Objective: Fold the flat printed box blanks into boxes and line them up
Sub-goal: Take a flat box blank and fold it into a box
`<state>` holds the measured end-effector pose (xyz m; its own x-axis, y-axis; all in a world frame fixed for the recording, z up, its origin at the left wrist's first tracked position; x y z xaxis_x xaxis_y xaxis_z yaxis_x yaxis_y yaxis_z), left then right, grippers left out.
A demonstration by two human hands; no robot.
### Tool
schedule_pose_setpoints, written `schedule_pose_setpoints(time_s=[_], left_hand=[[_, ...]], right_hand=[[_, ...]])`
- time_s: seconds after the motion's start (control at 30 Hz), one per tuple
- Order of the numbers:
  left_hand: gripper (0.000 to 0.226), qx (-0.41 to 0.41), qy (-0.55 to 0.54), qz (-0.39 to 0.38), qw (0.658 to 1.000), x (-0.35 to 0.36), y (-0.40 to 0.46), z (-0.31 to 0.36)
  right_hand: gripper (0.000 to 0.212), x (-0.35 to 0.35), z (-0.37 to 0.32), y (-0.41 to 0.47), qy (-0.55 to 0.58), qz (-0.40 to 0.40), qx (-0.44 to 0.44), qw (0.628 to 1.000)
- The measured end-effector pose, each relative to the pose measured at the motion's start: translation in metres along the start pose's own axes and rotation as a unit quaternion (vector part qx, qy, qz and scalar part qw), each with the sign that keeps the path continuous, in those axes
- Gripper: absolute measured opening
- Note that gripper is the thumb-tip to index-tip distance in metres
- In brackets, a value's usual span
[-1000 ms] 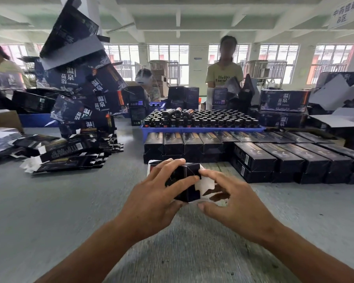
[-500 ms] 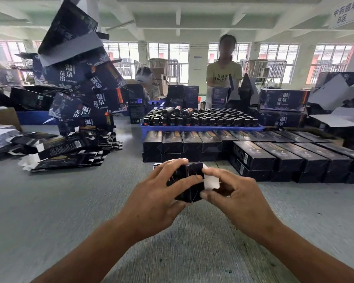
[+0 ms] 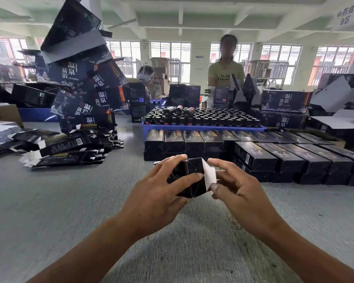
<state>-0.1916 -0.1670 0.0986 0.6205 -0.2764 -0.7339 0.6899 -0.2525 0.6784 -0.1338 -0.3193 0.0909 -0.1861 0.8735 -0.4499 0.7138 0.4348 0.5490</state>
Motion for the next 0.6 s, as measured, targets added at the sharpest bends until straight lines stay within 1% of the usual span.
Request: schedule_pose_setpoints(time_s=[0.07,0.17,0.4,0.5,0.6], left_hand=[[0.066,-0.003,-0.015,0.006,1.000,0.001,-0.001,-0.001],[0.087,-0.016,-0.043,0.007,0.999,0.001,-0.001,-0.003],[0.087,-0.037,-0.052,0.007,0.998,0.002,0.001,0.006],[0.091,-0.032,-0.046,0.002,0.998,0.004,0.001,0.007],[0.093,-0.020,-0.037,0.004,0.999,0.005,0.001,0.009]], right_hand=[[0.040,0.000,0.001,0.001,0.014,0.006,0.009,1.000],[0.034,-0.002,0.005,0.002,0.039,0.021,0.027,0.999],[0.017,-0.001,0.011,0.002,0.071,0.024,0.054,0.996],[0.014,-0.002,0.009,0.003,0.088,0.026,0.047,0.995],[0.013,-0.002,0.008,0.003,0.083,0.038,0.045,0.995]])
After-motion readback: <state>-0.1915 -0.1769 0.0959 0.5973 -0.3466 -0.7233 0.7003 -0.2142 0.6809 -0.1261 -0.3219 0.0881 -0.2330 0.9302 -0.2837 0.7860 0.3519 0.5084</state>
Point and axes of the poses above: each hand's wrist, its own y-axis towards the middle knuckle, its own x-axis out of the palm, z = x × y, the point moved 9 cm from there along y, towards the middle knuckle, and after that the axes turned 5 degrees about -x, right-handed, at the moved point
